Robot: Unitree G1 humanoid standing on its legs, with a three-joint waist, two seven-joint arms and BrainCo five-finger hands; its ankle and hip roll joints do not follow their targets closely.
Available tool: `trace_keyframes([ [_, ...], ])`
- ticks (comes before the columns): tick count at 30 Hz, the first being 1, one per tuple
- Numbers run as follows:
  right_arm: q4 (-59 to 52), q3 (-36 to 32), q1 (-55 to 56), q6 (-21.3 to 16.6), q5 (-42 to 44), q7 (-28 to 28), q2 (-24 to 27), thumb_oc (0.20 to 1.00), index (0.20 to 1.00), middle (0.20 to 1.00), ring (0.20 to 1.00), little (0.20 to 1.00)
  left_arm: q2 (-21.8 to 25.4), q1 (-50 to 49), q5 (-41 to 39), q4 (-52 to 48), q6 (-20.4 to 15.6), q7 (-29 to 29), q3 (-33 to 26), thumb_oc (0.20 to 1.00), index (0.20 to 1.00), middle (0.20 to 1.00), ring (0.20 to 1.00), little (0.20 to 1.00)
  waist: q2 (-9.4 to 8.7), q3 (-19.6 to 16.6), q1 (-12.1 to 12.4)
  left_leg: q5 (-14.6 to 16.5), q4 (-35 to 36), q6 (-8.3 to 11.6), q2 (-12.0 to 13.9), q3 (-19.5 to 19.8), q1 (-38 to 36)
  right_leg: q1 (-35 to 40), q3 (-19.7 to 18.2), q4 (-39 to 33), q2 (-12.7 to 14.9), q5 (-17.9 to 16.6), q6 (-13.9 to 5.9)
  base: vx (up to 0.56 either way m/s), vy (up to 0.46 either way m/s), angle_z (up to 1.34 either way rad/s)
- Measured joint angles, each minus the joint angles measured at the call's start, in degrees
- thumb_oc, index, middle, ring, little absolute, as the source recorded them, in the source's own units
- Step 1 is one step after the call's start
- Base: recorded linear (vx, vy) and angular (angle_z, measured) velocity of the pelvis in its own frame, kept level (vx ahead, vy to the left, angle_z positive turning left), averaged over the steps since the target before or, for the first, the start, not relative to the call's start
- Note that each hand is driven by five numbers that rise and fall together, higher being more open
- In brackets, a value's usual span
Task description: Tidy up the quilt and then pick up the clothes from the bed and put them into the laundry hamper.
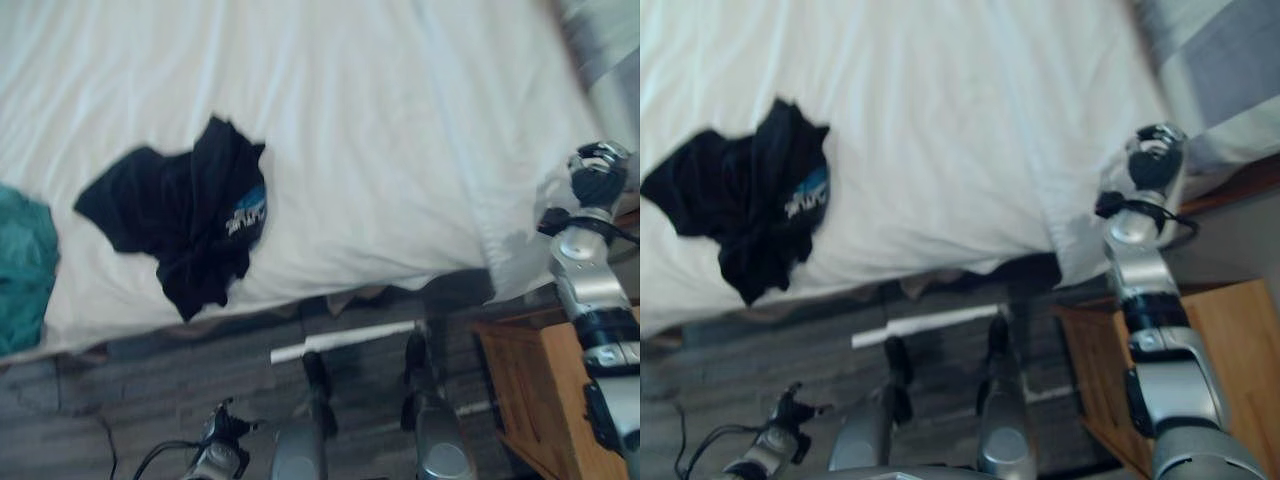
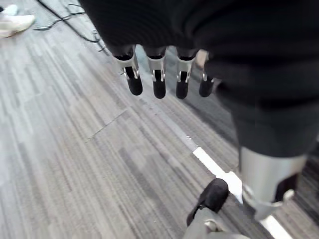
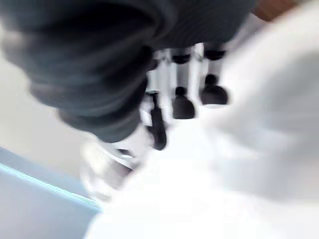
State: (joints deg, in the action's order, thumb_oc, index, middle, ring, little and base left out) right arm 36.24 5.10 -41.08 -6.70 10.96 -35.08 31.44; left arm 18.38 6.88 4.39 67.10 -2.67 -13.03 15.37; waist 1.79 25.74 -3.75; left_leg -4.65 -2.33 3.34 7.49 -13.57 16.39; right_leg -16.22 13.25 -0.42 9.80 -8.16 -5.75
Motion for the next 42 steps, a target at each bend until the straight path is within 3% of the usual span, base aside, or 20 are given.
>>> trace_keyframes([
  [3, 4.2, -1.9, 0.1, -3.1, -2.0, -1.5, -5.2, 0.2, 0.2, 0.2, 0.2, 0.2, 0.1, 0.3, -2.1, -0.1, 0.3, -0.5, -0.2, 1.0, 1.0, 1.0, 1.0, 1.0, -0.76, 3.1, 0.5, 0.9, -2.7, -0.55, -0.1, 0.3, 0.7, -1.4, 0.1, 5.2, 1.1, 2.6, 0.6, -0.04, 0.029, 0.13],
  [6, 7.6, -2.4, 2.9, -4.6, -2.0, -0.7, -7.6, 0.2, 0.2, 0.2, 0.2, 0.2, 0.5, 1.3, -2.2, -0.3, 0.2, -0.9, -0.2, 1.0, 1.0, 1.0, 1.0, 1.0, -2.47, 3.0, 0.6, 1.1, -3.1, -0.81, -0.5, 0.2, -1.8, -0.3, -0.6, 8.4, 1.9, 4.5, 0.52, -0.02, 0.044, 0.03],
  [13, 15.2, -5.0, 17.8, -4.2, 1.0, 6.6, -14.9, 0.2, 0.2, 0.2, 0.2, 0.2, 0.0, 2.8, -4.2, 0.0, 0.7, -1.8, -0.5, 1.0, 1.0, 1.0, 1.0, 1.0, -4.63, 0.1, -1.9, 3.1, -0.3, -0.46, -0.5, -0.4, -9.3, 7.2, -0.6, 5.6, 1.4, 5.5, -0.35, 0.05, 0.077, -0.01],
  [14, 18.8, -4.2, 22.3, -1.6, 1.4, 7.9, -16.1, 0.454, 0.454, 0.454, 0.454, 0.454, -0.6, 2.0, -4.2, 0.8, 0.8, -1.8, -0.4, 1.0, 1.0, 1.0, 1.0, 1.0, -4.71, -1.4, -2.1, 2.8, 0.7, -0.38, -0.8, -0.2, -11.0, 9.1, -0.4, 4.4, 1.3, 5.3, -0.62, 0.09, 0.081, 0.08],
  [15, 24.2, -4.3, 28.0, 0.8, 1.5, 9.1, -17.4, 1.0, 1.0, 1.0, 1.0, 1.0, -1.6, 0.8, -4.1, 1.6, 1.0, -1.8, -0.4, 1.0, 1.0, 1.0, 1.0, 1.0, -4.49, -3.9, -2.2, 3.2, 2.7, -0.36, -1.2, -0.3, -12.6, 10.7, -0.2, 2.4, 1.3, 4.9, -1.26, 0.09, 0.081, 0.08],
  [18, 32.2, -3.2, 40.9, 6.1, 2.0, 11.2, -20.1, 1.0, 1.0, 1.0, 1.0, 1.0, -2.6, -2.4, -4.1, 2.5, 1.9, -1.7, -0.2, 1.0, 1.0, 1.0, 1.0, 1.0, -4.06, -8.1, -3.7, 2.5, 6.2, -0.59, -2.7, -0.5, -14.6, 12.4, -0.3, -0.6, 2.0, 4.0, -2.36, -0.01, 0.073, -0.08],
  [21, 34.1, 1.8, 45.9, 8.0, 0.1, 13.5, -22.5, 1.0, 1.0, 1.0, 1.0, 1.0, -2.2, -2.6, -4.1, 4.4, 2.5, -1.2, -1.3, 1.0, 1.0, 1.0, 1.0, 1.0, -4.39, -8.3, -4.7, 1.9, 7.0, -0.51, -2.9, -0.6, -15.7, 12.9, -0.6, -0.3, 2.0, 3.1, -2.57, -0.01, 0.029, -0.04],
  [24, 33.8, 7.8, 43.7, 9.0, -5.0, 15.6, -23.3, 1.0, 1.0, 1.0, 1.0, 1.0, -1.6, -2.6, -3.8, 4.5, 2.5, -0.8, -2.3, 1.0, 1.0, 1.0, 1.0, 1.0, -4.99, -8.8, -3.4, 1.9, 6.9, -0.44, -2.4, -1.3, -16.7, 15.0, -1.0, -3.9, 1.2, 3.2, -2.49, 0.02, -0.004, -0.1],
  [26, 32.3, 12.6, 41.5, 9.0, -10.2, 16.7, -20.7, 1.0, 1.0, 1.0, 1.0, 1.0, -1.7, -2.8, -3.6, 3.7, 2.0, -0.6, -2.3, 1.0, 1.0, 1.0, 1.0, 1.0, -4.4, -9.0, -2.5, 1.9, 5.6, -0.24, -1.8, -0.8, -15.8, 15.3, -1.3, -4.6, 0.4, 3.1, -2.5, -0.16, 0.002, 0.08],
  [29, 29.3, 20.2, 38.3, 8.8, -14.7, 17.9, -17.4, 1.0, 1.0, 1.0, 1.0, 1.0, -1.9, -1.6, -3.7, 2.0, 0.7, -0.6, -2.3, 1.0, 1.0, 1.0, 1.0, 1.0, -4.56, -9.1, -0.2, 1.8, -4.5, 0.15, -1.2, 0.8, -8.2, 14.3, -0.3, -4.6, 1.7, 3.2, -0.99, -0.16, 0.237, 0.41],
  [30, 27.7, 20.9, 36.0, 8.7, -15.7, 18.9, -16.2, 1.0, 1.0, 1.0, 1.0, 1.0, -2.7, -3.6, -3.6, 1.3, -0.1, -0.6, -2.4, 1.0, 1.0, 1.0, 1.0, 1.0, -4.63, -9.0, 0.5, 4.6, -4.8, -0.11, -0.4, -0.1, -8.5, 14.2, 0.1, -4.4, 2.2, 1.8, 0.78, -0.02, 0.193, 0.06],
  [32, 23.8, 20.0, 33.9, 6.7, -16.8, 19.2, -15.9, 1.0, 1.0, 1.0, 1.0, 1.0, -4.5, -6.2, -3.5, 1.5, 0.0, -0.6, -2.7, 1.0, 1.0, 1.0, 1.0, 1.0, -3.44, -9.3, 0.6, 5.6, -4.2, 0.79, 2.7, -0.6, -9.4, 14.5, 0.3, -4.2, 2.0, 1.9, 0.78, -0.07, 0.459, 0.08],
  [34, 22.8, 17.4, 32.3, 6.0, -17.2, 20.3, -17.6, 1.0, 1.0, 1.0, 1.0, 1.0, -4.5, -5.7, -3.3, 3.5, 0.0, -1.0, -4.1, 1.0, 1.0, 1.0, 1.0, 1.0, -3.64, -9.3, 0.7, 6.3, -5.7, 4.7, 6.9, 2.5, -9.5, 14.5, 0.6, -3.8, 3.4, 1.7, 0.48, -0.09, 0.522, 0.19],
  [36, 21.9, 15.6, 32.6, 5.5, -17.2, 21.2, -17.3, 1.0, 1.0, 1.0, 1.0, 1.0, -4.8, -5.7, -3.3, 3.0, 0.2, -1.2, -2.6, 1.0, 1.0, 1.0, 1.0, 1.0, -3.71, -9.0, -0.1, 5.7, -5.2, 6.06, 11.9, 3.4, -10.4, 14.1, -0.3, -2.7, 5.8, 1.9, -0.58, -0.11, 0.608, 0.25],
  [37, 22.7, 14.7, 32.5, 5.6, -17.2, 21.5, -18.2, 1.0, 1.0, 1.0, 1.0, 1.0, -4.9, -6.0, -3.0, 3.4, 0.1, -0.9, -2.9, 1.0, 1.0, 1.0, 1.0, 1.0, -2.18, -9.8, -0.8, 5.4, -5.2, 5.97, 14.6, 2.1, -11.2, 14.7, 0.8, -2.3, 7.0, 1.5, -2.05, -0.05, 0.471, 0.3],
  [38, 22.9, 13.4, 33.3, 5.9, -17.2, 21.6, -17.6, 1.0, 1.0, 1.0, 1.0, 1.0, -4.9, -6.0, -2.8, 2.8, 0.3, -0.6, -2.1, 1.0, 1.0, 1.0, 1.0, 1.0, -2.06, -9.9, -0.9, 4.9, -4.0, 7.39, 16.5, 2.5, -12.2, 14.8, 0.7, -1.7, 8.4, 0.5, -3.56, -0.07, 0.636, 0.38],
  [39, 24.4, 12.9, 34.4, 6.3, -17.1, 21.7, -16.6, 1.0, 1.0, 1.0, 1.0, 1.0, -5.7, -5.7, -1.4, 3.8, 0.1, -0.5, -1.8, 1.0, 1.0, 1.0, 1.0, 1.0, -0.88, -10.9, -1.5, 3.1, -1.7, 7.8, 17.4, 1.9, -13.8, 15.9, 1.7, -1.7, 10.4, -0.5, -5.48, -0.01, 0.3, 0.29],
  [40, 25.2, 13.0, 34.8, 6.5, -17.2, 21.9, -15.6, 1.0, 1.0, 1.0, 1.0, 1.0, -6.4, -5.9, -1.3, 3.8, 0.1, -0.5, -1.7, 1.0, 1.0, 1.0, 1.0, 1.0, 0.01, -11.4, -1.8, -0.2, -0.5, 5.61, 17.2, 2.1, -14.6, 16.0, 2.3, -1.3, 11.1, -0.5, -5.53, -0.11, 0.416, 0.46],
  [41, 27.8, 12.6, 35.3, 7.0, -17.1, 22.4, -17.3, 1.0, 1.0, 1.0, 1.0, 1.0, -5.1, -5.1, -0.9, 4.5, 0.1, 0.1, -1.8, 1.0, 1.0, 1.0, 1.0, 1.0, -3.77, -11.5, -2.2, 1.7, 1.2, 11.25, 11.9, 1.7, -16.3, 16.5, 2.6, 0.8, 17.1, -0.9, -5.06, -0.12, 0.369, 0.41],
  [42, 27.7, 12.7, 37.2, 7.0, -16.9, 22.8, -19.3, 1.0, 1.0, 1.0, 1.0, 1.0, -3.1, -3.9, -0.9, 5.1, 0.3, 0.1, -1.6, 1.0, 1.0, 1.0, 1.0, 1.0, -4.94, -11.4, -1.7, 0.7, 1.3, 10.4, 10.0, 2.3, -16.6, 14.1, 2.0, 4.4, 19.2, 0.6, -4.72, -0.13, 0.37, 0.33],
])
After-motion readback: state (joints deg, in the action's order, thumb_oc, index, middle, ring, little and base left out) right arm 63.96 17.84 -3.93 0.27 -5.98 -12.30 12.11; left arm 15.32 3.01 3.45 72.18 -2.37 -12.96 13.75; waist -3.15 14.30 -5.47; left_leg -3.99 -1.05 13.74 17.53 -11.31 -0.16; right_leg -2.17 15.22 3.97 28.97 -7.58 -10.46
